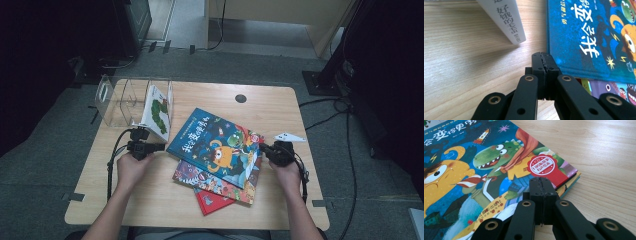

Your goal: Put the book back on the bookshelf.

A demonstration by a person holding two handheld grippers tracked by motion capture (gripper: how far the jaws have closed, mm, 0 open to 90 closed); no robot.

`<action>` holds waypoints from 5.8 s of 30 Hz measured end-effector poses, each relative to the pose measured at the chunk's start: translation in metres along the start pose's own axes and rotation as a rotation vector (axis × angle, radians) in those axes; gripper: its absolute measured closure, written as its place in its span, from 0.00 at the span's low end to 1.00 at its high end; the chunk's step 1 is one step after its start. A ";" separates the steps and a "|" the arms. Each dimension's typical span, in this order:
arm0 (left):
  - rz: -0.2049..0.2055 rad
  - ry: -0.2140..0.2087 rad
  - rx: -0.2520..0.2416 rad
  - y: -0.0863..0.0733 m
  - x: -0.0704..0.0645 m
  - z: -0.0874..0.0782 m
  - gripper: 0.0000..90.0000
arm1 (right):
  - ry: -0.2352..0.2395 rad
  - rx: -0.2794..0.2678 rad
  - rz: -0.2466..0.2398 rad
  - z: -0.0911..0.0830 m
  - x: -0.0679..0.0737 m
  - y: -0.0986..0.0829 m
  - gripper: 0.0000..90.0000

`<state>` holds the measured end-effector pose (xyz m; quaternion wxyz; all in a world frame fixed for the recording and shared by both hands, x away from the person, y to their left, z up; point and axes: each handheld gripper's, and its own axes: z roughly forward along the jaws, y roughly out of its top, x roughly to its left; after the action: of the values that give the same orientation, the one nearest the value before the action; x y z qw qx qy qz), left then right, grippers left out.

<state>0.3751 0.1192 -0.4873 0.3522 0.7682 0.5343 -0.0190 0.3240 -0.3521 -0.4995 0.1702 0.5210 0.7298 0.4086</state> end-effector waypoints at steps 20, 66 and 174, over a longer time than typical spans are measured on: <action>0.037 -0.006 0.022 -0.004 -0.011 0.002 1.00 | 0.028 -0.007 0.003 0.001 0.000 -0.001 0.99; 0.104 -0.082 0.074 -0.033 -0.056 0.006 1.00 | -0.030 0.043 0.067 0.007 -0.036 0.007 1.00; -0.003 -0.154 0.137 0.001 -0.041 0.032 0.51 | 0.053 0.045 -0.036 0.003 -0.010 -0.002 1.00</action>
<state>0.3696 0.0681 -0.4938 0.3388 0.7860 0.5042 -0.1149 0.3286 -0.3604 -0.5047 0.1463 0.5005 0.7522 0.4028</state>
